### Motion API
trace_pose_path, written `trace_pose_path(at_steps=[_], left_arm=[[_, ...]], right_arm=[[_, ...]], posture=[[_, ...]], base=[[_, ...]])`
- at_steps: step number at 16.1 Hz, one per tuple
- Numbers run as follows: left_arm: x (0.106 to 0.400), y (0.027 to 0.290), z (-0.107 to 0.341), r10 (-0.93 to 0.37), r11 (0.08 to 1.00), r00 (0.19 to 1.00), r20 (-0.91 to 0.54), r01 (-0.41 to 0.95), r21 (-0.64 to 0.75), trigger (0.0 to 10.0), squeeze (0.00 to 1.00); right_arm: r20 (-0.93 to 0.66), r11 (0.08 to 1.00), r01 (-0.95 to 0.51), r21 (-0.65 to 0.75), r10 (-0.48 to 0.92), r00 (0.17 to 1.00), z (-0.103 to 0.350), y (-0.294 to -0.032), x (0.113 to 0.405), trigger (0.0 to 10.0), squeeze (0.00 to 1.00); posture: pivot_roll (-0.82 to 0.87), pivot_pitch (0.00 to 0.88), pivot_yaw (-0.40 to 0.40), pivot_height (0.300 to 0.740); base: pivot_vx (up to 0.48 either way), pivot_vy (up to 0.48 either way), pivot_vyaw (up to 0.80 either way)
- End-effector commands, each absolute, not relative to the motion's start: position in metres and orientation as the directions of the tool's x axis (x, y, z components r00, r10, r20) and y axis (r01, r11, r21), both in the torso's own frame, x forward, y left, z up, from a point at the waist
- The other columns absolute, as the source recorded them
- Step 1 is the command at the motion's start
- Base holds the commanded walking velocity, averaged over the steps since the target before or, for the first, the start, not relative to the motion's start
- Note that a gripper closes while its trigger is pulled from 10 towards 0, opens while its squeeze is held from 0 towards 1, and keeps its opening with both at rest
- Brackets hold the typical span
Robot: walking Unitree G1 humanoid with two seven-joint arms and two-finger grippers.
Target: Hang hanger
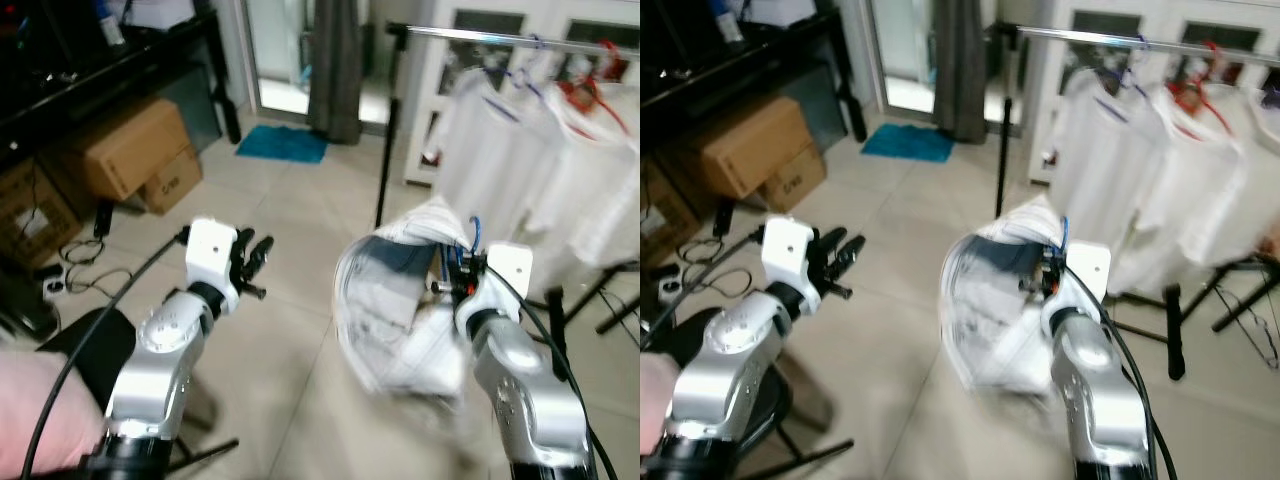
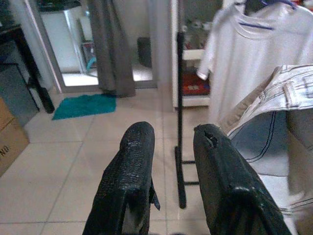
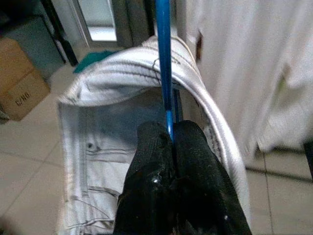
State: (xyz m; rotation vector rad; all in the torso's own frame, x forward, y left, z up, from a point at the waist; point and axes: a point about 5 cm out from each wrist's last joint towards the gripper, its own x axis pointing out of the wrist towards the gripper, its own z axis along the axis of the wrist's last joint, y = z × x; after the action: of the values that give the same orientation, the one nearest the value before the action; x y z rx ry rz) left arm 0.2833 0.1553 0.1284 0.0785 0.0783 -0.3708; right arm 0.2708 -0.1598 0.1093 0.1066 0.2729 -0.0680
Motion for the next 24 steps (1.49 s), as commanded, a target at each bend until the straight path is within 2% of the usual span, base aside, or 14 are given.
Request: trace_pose_path(at_steps=[1, 5, 13, 24], left_arm=[[0.285, 0.162, 0.129, -0.334, 0.938, 0.938, -0.092, 0.341, 0.068, 10.0, 0.00], [0.284, 0.157, 0.127, -0.359, 0.928, 0.929, -0.094, 0.365, 0.068, 10.0, 0.00], [0.285, 0.159, 0.131, -0.370, 0.921, 0.925, -0.084, 0.377, 0.099, 10.0, 0.00], [0.285, 0.151, 0.130, -0.473, 0.865, 0.873, -0.120, 0.486, 0.126, 10.0, 0.00]], right_arm=[[-0.187, 0.995, 0.049, 0.093, -0.031, 0.982, 0.125, -0.152, 0.280, 10.0, 0.00], [-0.192, 0.992, 0.083, 0.096, -0.063, 0.979, 0.123, -0.163, 0.284, 10.0, 0.00], [-0.169, 0.996, 0.071, 0.061, -0.060, 0.984, 0.131, -0.169, 0.299, 10.0, 0.00], [-0.131, 0.997, 0.065, 0.044, -0.059, 0.990, 0.142, -0.175, 0.313, 10.0, 0.00]], posture=[[0.05, 0.000, 0.008, 0.740], [0.06, 0.000, 0.007, 0.740], [0.08, 0.000, -0.026, 0.740], [0.08, 0.000, -0.028, 0.740]], base=[[0.439, 0.000, 0.00], [0.436, 0.000, 0.00], [0.437, 0.000, -0.47], [0.442, 0.000, 0.00]])
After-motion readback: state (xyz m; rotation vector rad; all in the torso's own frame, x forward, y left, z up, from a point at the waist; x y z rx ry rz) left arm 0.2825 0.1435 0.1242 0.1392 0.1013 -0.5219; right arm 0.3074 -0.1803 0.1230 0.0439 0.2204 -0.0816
